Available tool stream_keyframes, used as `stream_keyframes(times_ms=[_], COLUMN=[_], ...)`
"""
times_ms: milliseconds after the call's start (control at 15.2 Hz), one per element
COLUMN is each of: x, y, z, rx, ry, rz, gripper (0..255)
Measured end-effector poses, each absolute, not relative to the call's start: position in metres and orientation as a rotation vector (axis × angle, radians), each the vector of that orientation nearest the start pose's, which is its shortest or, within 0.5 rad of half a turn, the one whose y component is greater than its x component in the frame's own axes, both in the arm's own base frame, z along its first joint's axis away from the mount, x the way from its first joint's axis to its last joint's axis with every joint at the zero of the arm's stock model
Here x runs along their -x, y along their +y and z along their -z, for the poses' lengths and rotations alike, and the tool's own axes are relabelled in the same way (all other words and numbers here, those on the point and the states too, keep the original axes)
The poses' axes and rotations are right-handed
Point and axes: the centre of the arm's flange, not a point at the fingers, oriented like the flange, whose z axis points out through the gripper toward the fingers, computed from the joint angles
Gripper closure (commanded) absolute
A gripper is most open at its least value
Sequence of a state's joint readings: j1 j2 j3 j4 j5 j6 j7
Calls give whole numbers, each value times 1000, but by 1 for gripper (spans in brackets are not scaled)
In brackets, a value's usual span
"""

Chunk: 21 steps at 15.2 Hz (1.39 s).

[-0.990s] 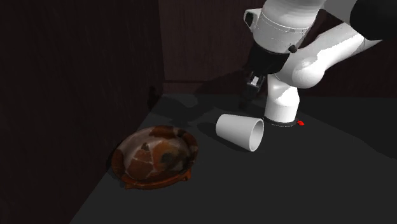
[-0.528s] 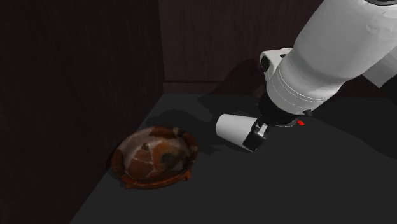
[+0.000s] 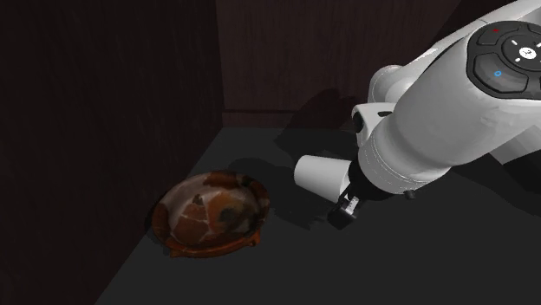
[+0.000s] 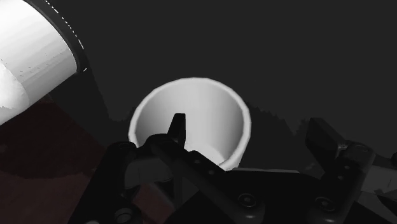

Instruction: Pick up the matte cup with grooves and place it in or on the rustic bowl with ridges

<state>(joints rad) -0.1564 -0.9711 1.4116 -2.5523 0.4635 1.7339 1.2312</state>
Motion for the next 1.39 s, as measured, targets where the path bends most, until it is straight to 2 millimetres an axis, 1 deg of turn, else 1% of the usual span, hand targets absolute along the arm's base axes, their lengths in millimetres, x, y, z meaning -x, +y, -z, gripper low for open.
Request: stream_keyframes(times_ms=[198,528,594,1254,1386], x=[-139,-140,-140,-140,-140], y=[332,331,331,331,331], z=[-286,-285,-285,-285,-291], rx=[-2439,-2439,-2439,-2439,-2439], ry=[-705,-705,-705,-705,-705], rz=[-398,-399,-399,-399,-398], gripper=[0,0,255,255,255])
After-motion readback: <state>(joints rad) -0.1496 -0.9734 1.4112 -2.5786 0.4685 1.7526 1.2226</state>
